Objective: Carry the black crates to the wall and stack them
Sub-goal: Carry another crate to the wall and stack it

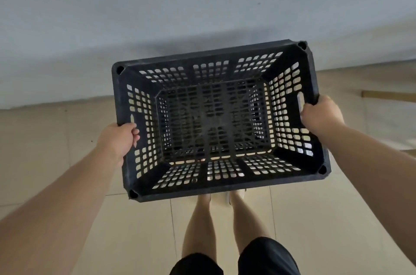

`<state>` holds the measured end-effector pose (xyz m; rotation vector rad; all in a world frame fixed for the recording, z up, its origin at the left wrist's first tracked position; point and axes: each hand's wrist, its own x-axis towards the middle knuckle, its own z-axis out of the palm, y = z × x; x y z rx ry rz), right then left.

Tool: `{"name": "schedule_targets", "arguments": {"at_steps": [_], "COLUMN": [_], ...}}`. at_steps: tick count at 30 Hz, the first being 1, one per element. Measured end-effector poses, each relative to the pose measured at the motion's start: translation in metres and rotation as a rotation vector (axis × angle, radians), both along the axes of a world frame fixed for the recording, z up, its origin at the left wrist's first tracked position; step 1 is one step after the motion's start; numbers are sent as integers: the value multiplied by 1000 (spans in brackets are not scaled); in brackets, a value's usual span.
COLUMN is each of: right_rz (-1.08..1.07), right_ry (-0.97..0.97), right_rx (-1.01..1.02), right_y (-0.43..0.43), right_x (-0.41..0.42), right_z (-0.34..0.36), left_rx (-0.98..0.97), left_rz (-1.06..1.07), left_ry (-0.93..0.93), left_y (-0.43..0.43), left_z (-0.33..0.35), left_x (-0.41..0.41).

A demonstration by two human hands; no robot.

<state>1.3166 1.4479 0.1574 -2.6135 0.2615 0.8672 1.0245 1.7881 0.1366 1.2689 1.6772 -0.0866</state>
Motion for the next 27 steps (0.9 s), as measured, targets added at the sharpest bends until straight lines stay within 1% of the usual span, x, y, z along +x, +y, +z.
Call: {"name": "schedule_targets", "arguments": {"at_steps": [5, 13, 17, 20, 25, 27], "right_rz": [44, 71, 55, 33, 1, 3], "right_ry": [-33, -90, -53, -40, 41, 32], "right_rx": [-23, -41, -51, -68, -68, -85], "right_y": [12, 26, 34, 39, 37, 40], "right_x": [5, 1, -5, -5, -4, -4], "right_z": [-25, -27, -31, -31, -24, -22], "left_rx": [-19, 8, 61, 63, 69, 88], "left_rz": [18, 13, 13, 6, -2, -28], "left_ry": [-1, -11, -18, -20, -21, -7], "left_y": [16, 26, 29, 28, 21, 17], "left_z": [-25, -37, -39, -39, -38, -38], "left_x": [3, -1, -4, 0, -4, -4]}}
